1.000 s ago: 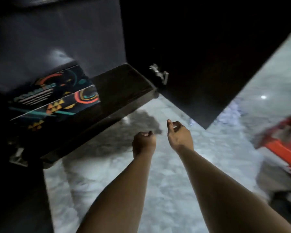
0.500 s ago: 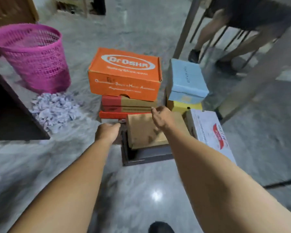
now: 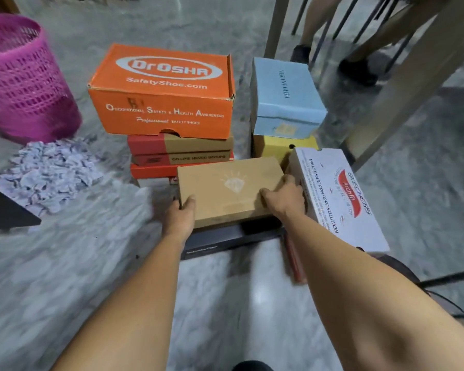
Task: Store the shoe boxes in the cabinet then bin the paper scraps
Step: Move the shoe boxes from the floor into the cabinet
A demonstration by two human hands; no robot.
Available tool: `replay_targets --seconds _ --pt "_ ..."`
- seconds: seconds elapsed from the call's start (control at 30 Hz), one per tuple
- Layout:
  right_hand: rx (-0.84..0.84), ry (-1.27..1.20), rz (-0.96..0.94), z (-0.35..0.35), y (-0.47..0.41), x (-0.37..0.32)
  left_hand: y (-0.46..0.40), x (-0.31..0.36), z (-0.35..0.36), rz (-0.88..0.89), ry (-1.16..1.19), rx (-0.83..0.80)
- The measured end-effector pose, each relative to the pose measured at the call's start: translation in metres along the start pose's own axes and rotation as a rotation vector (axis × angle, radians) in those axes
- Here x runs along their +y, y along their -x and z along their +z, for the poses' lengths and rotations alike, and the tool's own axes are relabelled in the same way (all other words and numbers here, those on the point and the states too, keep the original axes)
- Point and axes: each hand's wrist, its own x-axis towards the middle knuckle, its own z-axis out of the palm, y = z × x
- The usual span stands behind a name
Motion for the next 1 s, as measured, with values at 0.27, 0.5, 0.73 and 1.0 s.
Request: replay_targets --seconds 0.27,0.5,0.73,1.0 --pt "-0.096 -0.296 -0.206 0.036 0.054 -0.046 0.008 -0.030 -0.087 -0.050 0.043 0.238" --pt "-0.367 -0.330 -0.380 0.127 0.135 -0.135 0.043 -0.109 -0.228 -0.144 0.143 0.517" --pt "-0.864 -0.086 -0.548 0.182 0.241 -0.234 0.121 -0.180 -0.371 -0.323 0.303 0.725" --pt "-1.082 -0.148 -0.733 0.234 0.402 -0.364 0.206 -0.194 -0.504 -0.278 0.469 1.131"
